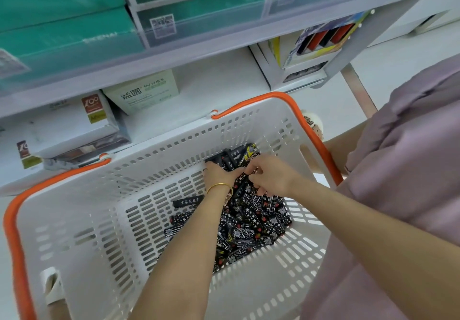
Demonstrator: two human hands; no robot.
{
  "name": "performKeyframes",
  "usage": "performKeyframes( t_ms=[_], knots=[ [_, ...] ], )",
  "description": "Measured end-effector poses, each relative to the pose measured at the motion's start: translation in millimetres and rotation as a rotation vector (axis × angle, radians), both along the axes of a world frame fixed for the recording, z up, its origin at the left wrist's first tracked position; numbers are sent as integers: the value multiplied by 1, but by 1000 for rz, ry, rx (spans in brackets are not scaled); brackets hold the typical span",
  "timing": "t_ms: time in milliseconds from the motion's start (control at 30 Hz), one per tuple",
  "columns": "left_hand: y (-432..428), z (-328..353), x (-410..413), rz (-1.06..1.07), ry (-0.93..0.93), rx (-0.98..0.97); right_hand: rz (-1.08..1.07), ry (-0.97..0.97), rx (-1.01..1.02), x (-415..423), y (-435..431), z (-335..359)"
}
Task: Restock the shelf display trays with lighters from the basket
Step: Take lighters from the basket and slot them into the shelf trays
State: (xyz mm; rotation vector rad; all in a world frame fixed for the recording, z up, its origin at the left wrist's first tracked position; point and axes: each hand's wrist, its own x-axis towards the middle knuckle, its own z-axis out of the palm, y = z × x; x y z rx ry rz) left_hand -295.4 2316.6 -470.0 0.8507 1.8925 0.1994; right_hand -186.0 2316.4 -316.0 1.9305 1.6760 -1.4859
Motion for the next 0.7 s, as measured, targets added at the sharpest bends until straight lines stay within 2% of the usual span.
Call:
performKeyframes(
  t_ms=[200, 300, 500, 700],
  knots=[
    [7, 1, 1, 36, -43, -46, -9, -15, -3, 2, 2, -3],
    [9, 8, 10, 23, -126, 23, -7, -11, 3, 2, 2, -2],
    [11, 5, 13, -185, -53, 116, -2, -35, -3, 3, 2, -1],
    [3, 17, 20, -141, -180, 154, -24, -24, -13, 4, 3, 3]
  ],
)
